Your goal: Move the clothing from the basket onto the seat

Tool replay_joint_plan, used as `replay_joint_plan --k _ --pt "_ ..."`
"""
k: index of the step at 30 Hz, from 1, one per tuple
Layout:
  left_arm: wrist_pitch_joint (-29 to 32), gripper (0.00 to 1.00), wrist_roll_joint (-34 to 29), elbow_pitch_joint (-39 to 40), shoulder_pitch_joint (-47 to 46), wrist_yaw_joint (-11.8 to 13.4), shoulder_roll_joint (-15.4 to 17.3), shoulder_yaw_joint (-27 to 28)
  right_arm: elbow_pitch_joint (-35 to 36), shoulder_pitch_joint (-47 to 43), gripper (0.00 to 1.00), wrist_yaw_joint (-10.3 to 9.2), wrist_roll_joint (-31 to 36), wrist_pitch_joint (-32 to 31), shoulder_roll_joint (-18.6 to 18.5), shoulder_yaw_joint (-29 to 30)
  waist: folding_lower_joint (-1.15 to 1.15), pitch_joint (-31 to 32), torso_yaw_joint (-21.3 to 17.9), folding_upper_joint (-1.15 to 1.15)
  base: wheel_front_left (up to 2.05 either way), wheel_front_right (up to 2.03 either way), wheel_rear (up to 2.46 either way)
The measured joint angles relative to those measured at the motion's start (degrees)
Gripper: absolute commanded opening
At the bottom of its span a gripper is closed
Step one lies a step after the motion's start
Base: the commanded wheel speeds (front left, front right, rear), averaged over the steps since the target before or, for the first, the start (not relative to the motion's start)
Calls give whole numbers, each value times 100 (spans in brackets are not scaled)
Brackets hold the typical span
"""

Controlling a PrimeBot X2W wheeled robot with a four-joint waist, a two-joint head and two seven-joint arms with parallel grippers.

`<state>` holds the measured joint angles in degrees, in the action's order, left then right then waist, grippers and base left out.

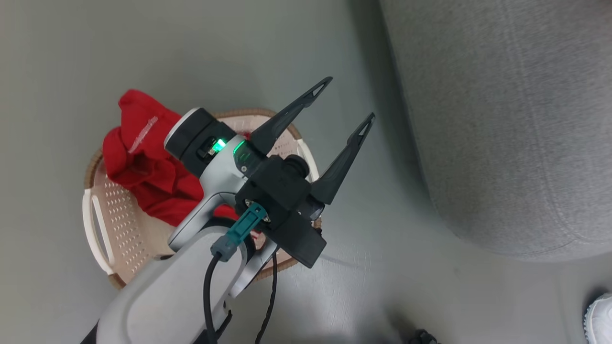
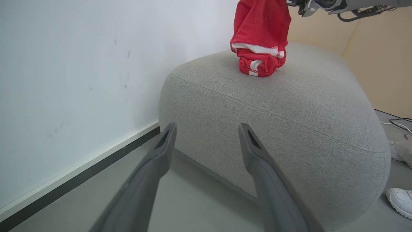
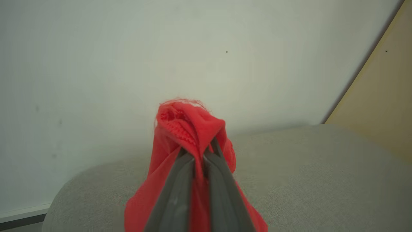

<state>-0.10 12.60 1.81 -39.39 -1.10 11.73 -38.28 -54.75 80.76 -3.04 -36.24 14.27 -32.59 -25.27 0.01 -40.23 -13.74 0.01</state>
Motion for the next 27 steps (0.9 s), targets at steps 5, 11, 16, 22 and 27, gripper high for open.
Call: replay_joint_plan --k 5,11,16,22,27 --pt "-1 100 -18 -7 -67 -47 -24 -55 -182 25 0 1 68 2 354 -149 0 -324 94 0 0 0 0" --pt "-59 100 -60 -123 -79 -94 -25 -91 -393 -29 5 54 174 24 649 -335 0 -500 203 0 0 0 0" --pt "-164 100 -60 -211 -137 -112 -33 -105 -505 -92 100 155 321 44 800 -459 -1 -429 199 0 0 0 0" --pt "-356 100 -60 -405 -138 -149 -69 -122 -544 -333 100 256 421 44 881 -517 -1 -231 149 -1 0 0 0" --pt "-532 100 11 -683 -132 -196 -130 -121 -533 -565 100 332 519 44 951 -594 -1 36 111 -1 0 0 0"
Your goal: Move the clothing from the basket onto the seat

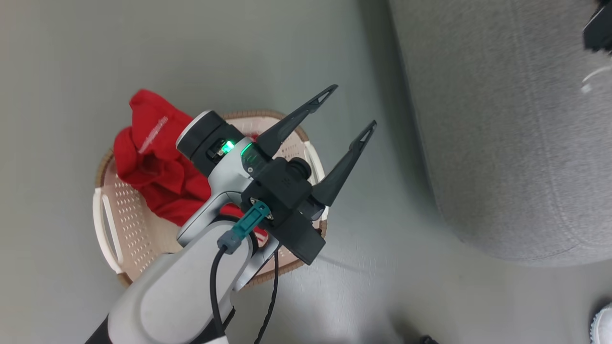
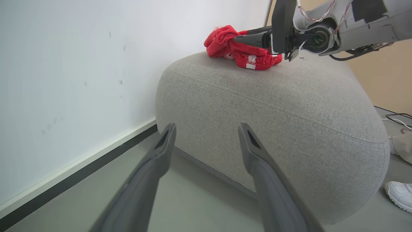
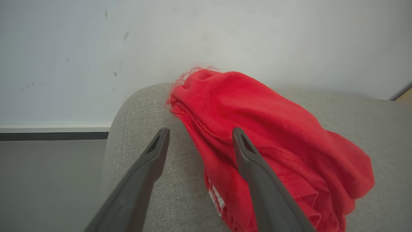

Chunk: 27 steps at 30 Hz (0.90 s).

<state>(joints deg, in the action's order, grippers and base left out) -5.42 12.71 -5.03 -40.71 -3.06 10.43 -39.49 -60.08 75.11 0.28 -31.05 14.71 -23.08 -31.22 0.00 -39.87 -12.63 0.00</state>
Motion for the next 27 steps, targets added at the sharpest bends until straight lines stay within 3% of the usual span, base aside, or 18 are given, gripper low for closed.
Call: replay_joint_plan --k 12,27 --pt "-436 100 242 -576 350 55 -45 218 152 -532 100 259 137 0 100 -21 -1 819 3 0 0 0 0" --pt "-789 100 855 -1224 1194 390 97 960 811 -1720 100 350 194 0 737 -57 -1 2064 197 -1 0 0 0"
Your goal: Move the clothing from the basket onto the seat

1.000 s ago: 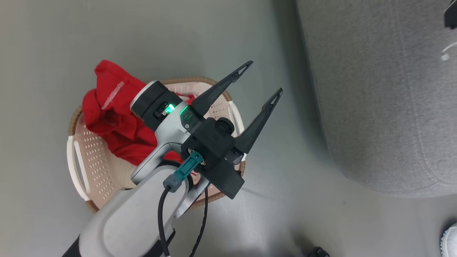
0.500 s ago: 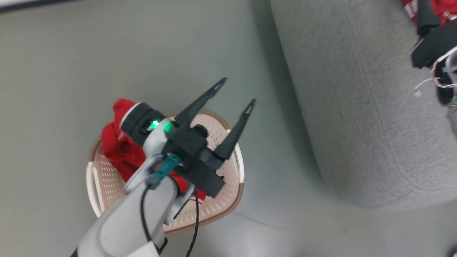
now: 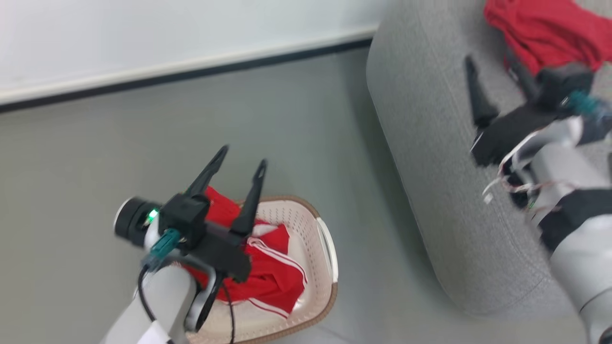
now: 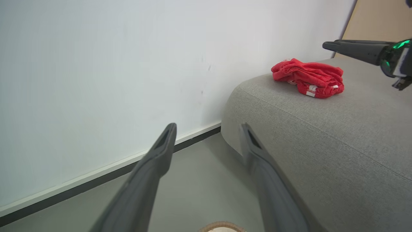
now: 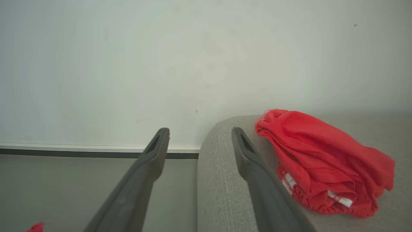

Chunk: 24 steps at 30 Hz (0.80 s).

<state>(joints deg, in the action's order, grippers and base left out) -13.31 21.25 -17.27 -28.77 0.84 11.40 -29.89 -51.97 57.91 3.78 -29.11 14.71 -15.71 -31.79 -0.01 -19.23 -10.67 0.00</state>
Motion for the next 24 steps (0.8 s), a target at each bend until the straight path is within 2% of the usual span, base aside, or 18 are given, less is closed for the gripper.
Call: replay_joint_plan --k 9,10,16,24 --pt "-68 100 374 -246 870 250 198 567 483 -1103 100 -38 10 0 305 -3 0 759 183 0 0 0 0" --pt "-90 100 433 -276 1094 298 227 695 622 -1342 100 -110 10 0 331 31 0 930 224 0 0 0 0" --pt "-99 100 647 -256 1812 419 337 1034 1158 -2128 100 -259 60 0 410 66 0 1431 336 -1 0 0 0" --pt "-99 100 709 0 2542 491 396 1354 2104 -3088 100 -563 91 0 410 208 0 1922 461 0 0 0 0"
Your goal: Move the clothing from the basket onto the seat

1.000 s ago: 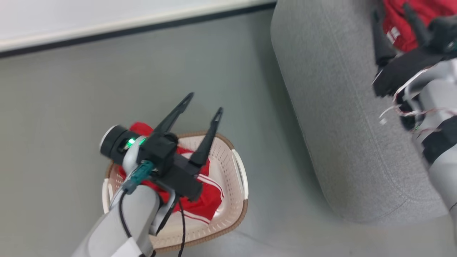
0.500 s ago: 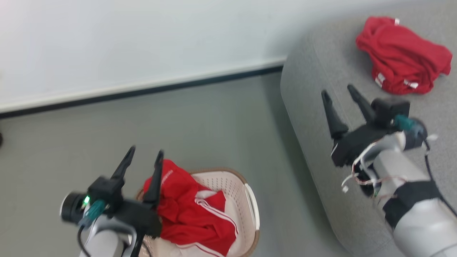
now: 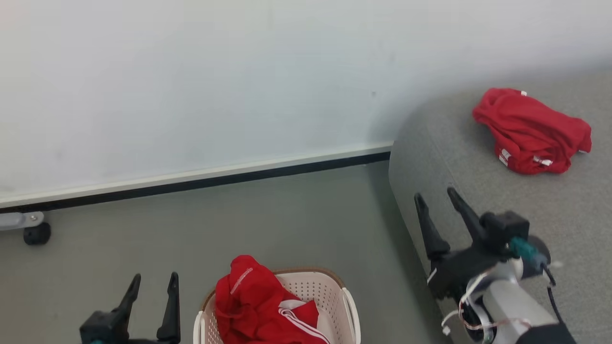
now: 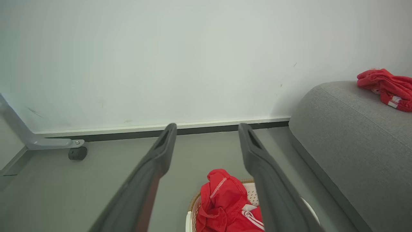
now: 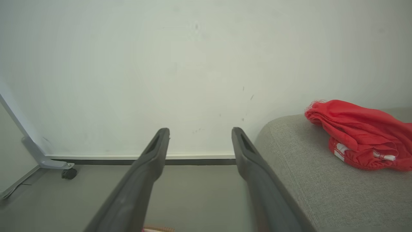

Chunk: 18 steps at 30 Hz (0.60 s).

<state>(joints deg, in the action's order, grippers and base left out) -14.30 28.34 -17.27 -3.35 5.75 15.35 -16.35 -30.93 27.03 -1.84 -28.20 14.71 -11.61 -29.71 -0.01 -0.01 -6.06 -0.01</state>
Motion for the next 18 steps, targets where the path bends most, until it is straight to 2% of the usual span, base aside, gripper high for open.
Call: replay_joint_plan --k 5,18 --pt "-1 100 -10 325 460 42 -75 159 565 -662 100 -175 38 -1 -15 96 0 163 90 0 0 0 0" --pt "-1 100 -135 959 1039 90 -37 666 1746 -1742 100 -371 299 0 -113 287 1 224 185 1 0 0 0"
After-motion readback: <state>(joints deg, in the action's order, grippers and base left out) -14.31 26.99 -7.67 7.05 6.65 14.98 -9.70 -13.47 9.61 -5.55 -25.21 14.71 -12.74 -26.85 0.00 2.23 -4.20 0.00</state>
